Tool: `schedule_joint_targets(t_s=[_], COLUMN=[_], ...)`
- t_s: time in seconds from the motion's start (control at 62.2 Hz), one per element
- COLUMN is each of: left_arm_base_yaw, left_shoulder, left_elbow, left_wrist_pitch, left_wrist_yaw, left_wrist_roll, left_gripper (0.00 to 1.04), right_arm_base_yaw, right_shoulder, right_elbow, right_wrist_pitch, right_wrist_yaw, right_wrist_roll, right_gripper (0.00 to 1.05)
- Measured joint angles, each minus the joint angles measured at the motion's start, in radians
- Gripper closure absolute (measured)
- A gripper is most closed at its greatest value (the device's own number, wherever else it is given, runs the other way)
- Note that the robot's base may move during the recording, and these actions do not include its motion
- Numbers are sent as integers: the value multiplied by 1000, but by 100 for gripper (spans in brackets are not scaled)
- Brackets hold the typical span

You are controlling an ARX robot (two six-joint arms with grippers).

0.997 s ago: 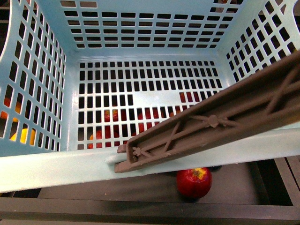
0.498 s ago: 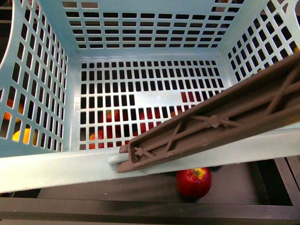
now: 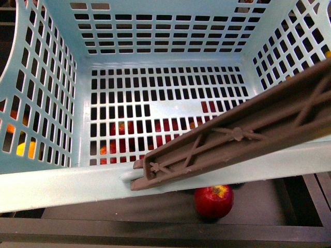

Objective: Pick lemon and mango into basket

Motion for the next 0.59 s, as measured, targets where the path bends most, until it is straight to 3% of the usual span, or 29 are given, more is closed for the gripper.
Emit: schedule_joint_targets(t_s=[0.305,0.595], left_arm_base_yaw=[0,0], left_shoulder=[0,0], left_elbow=[0,0], left_wrist_pitch=[0,0], left_wrist_yaw=[0,0], left_wrist_roll=[0,0], left_gripper=[99,99], right_arm_base_yaw=[-4,-27], right_shoulder=[-93,-430], right_elbow=[-140,-422], right_wrist_pitch=[64,132], right_wrist_yaw=[-74,-265], right_wrist_roll=[68,202], right_gripper=[33,33])
